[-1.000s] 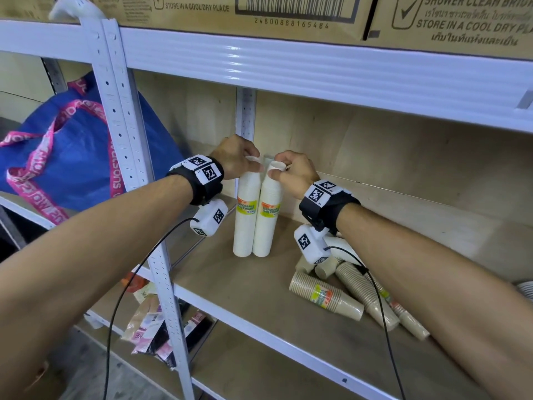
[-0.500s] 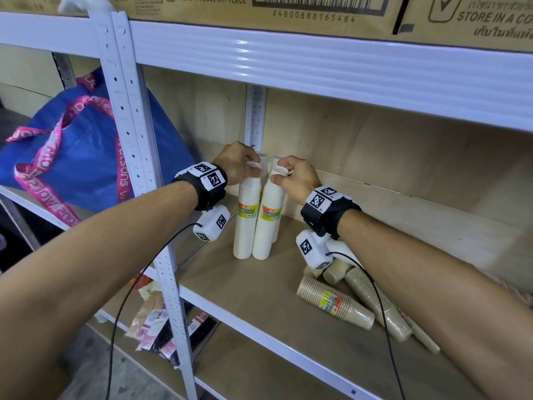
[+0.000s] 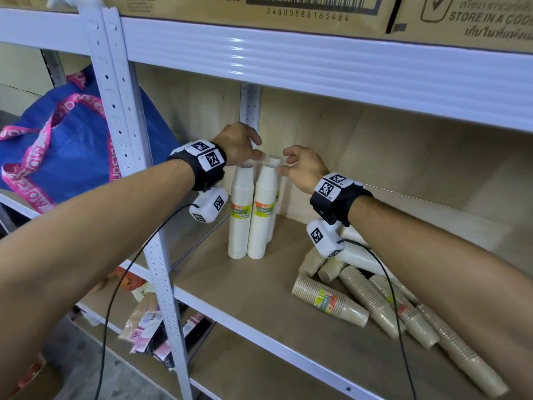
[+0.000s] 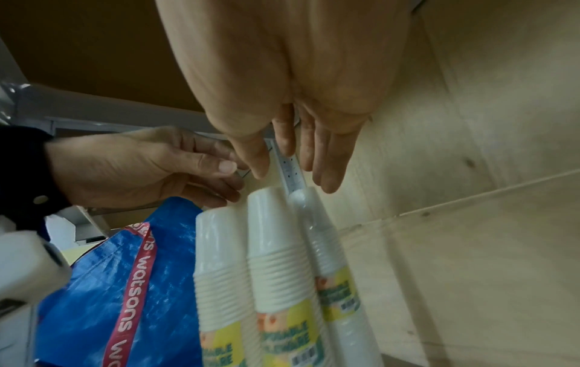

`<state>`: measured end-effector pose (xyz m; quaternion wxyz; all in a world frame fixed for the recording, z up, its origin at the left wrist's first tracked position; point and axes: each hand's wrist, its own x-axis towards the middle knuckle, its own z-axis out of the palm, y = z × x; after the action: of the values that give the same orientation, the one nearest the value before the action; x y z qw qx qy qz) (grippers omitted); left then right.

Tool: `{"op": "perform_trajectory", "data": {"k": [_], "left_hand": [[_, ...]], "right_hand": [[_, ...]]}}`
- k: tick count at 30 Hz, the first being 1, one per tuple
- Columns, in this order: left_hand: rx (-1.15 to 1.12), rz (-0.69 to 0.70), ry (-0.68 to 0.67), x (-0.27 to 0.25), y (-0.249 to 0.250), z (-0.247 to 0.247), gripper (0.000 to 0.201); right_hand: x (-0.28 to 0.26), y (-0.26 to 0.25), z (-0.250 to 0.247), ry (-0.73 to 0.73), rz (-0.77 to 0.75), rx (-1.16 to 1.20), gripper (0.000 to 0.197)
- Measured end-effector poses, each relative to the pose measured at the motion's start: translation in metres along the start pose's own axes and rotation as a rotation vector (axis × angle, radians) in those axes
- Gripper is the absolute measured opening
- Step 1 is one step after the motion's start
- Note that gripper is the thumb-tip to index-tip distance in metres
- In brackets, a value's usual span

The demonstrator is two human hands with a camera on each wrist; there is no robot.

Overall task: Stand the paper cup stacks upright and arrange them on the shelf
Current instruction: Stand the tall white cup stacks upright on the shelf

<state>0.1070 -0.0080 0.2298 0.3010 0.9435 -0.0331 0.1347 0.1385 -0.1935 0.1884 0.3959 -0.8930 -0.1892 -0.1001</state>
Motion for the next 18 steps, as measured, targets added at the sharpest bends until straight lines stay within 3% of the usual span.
{"op": "perform_trajectory", "data": {"k": [10, 18], "left_hand": [[0.055, 0.237, -0.008, 0.020, 0.080, 0.008, 0.040], [-0.011, 0.294, -0.232, 0.023, 0.122, 0.086, 0.044]], "right_hand": [[-0.007, 0.050, -0.104, 0.001, 0.133, -0.241, 0.043], [-0.048, 0.120, -0.165, -0.004, 0.340, -0.319, 0.044]]}}
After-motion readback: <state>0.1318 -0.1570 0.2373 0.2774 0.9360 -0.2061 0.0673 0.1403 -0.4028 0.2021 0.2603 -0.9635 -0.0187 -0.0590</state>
